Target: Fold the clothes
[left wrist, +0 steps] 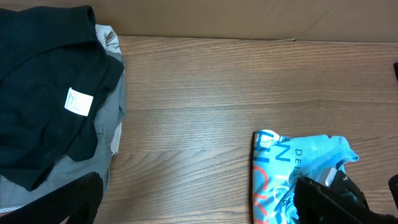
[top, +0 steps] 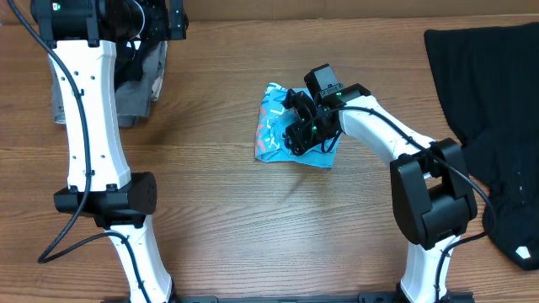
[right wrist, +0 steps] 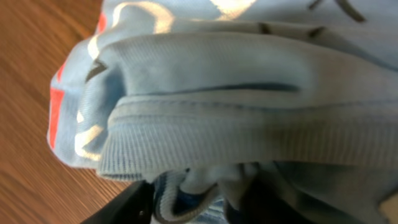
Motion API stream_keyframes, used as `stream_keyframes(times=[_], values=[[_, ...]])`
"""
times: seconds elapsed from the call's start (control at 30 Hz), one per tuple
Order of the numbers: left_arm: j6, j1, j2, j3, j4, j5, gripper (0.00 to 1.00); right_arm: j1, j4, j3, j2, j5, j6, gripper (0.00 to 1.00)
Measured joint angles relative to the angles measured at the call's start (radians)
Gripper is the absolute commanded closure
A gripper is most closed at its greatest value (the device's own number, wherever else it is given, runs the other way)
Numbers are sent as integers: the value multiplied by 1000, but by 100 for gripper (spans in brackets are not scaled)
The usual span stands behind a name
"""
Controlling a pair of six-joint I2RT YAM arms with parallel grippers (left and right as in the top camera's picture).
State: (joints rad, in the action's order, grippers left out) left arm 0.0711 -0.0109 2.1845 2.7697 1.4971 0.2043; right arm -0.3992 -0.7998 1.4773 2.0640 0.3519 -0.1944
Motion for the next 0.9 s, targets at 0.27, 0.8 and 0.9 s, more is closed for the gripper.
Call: stream_keyframes(times=[0.27,0.8,0.9], values=[[0,0,0,0,0,0,0,1,-42,1,0,-42,82,89],[-7,0,0,0,8,0,0,124,-472,34,-103,-32,452,54],[-19,0,0,0,18,0,0,124,-496,34,-103,-31,466,51]])
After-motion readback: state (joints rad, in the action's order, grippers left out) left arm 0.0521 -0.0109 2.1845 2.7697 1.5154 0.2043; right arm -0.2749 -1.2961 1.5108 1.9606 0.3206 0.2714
